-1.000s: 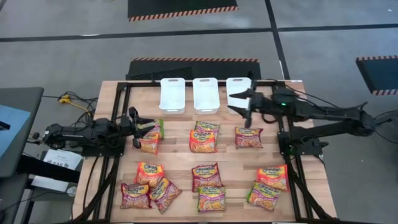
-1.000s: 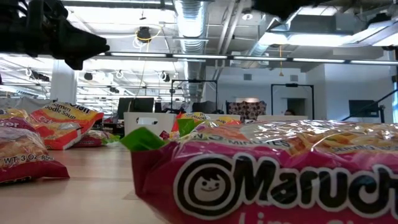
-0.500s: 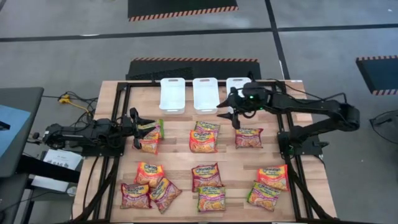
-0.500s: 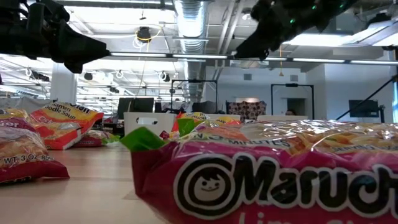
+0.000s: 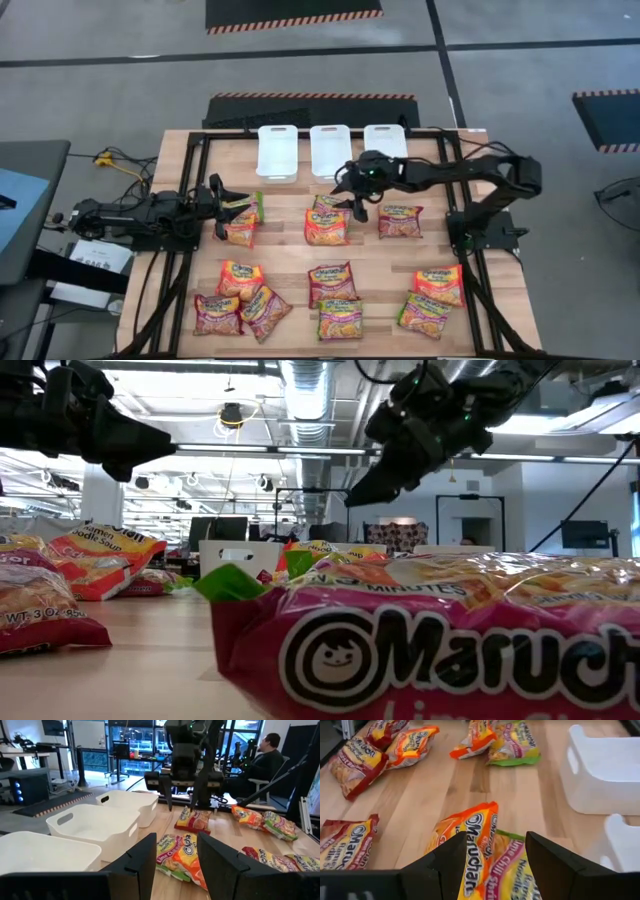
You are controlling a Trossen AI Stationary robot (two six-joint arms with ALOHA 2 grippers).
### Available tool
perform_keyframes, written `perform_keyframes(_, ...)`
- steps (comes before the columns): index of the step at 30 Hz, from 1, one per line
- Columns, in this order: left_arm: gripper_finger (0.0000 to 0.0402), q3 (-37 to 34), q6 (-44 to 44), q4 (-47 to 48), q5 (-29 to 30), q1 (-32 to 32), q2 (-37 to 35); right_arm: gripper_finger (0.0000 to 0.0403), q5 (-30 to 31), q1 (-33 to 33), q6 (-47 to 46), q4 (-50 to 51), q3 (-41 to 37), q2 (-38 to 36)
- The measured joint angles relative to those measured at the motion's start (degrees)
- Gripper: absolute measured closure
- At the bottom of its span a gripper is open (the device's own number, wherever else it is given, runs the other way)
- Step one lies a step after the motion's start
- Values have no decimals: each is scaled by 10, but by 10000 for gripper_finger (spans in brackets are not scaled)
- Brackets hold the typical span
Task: Sort Maruchan noodles
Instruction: Put the orange noodle pack into the right white bin
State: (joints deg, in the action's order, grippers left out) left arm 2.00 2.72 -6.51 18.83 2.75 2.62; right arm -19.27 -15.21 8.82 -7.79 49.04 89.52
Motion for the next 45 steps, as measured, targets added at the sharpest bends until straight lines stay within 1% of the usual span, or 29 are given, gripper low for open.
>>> perform_keyframes(9, 271, 0, 16, 6, 0, 0, 0, 173, -2, 19, -2, -53, 4, 67)
perform_keyframes(21, 271, 0, 44, 34, 0, 0, 0, 173, -2, 48, -5, -40, 76, 156)
perform_keyframes(25, 271, 0, 51, 36, 0, 0, 0, 173, 1, 49, -18, -16, 83, 159)
perform_keyframes(29, 271, 0, 51, 36, 0, 0, 0, 173, 28, 50, -34, -9, 83, 157)
perform_keyframes(35, 271, 0, 51, 36, 0, 0, 0, 173, 31, 50, -58, -5, 83, 154)
perform_keyframes(39, 271, 0, 51, 36, 0, 0, 0, 173, 57, 50, -60, 32, 83, 153)
perform_keyframes(45, 271, 0, 51, 36, 0, 0, 0, 173, 57, 54, -88, 45, 83, 153)
